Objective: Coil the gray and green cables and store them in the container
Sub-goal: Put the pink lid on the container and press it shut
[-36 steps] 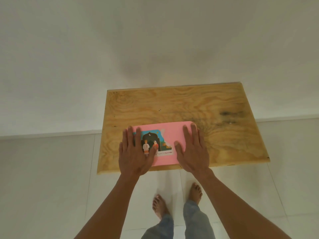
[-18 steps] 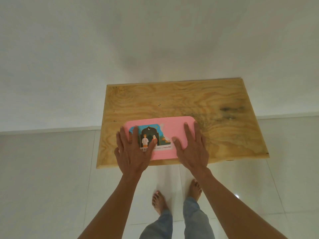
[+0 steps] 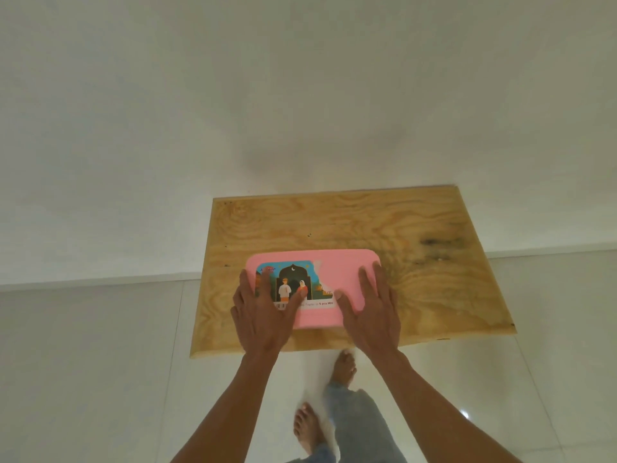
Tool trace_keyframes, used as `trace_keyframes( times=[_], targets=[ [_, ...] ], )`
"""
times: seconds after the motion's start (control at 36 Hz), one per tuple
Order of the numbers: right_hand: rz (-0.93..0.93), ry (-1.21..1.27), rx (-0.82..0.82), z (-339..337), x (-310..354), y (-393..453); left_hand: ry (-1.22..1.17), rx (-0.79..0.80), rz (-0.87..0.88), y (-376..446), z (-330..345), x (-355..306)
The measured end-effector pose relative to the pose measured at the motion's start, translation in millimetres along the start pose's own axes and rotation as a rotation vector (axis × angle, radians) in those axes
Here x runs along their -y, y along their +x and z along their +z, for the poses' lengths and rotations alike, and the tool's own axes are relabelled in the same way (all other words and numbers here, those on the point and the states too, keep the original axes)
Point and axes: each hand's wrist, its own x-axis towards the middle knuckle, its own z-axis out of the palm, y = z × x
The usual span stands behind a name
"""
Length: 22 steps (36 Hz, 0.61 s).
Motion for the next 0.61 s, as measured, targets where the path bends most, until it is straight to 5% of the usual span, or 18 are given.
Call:
trace_keyframes(
  times=[0.61],
  targets=[
    [-0.047,0.001,-0.045,17,36,184,-0.032,-0.017,0.021,164,12,-68]
  ],
)
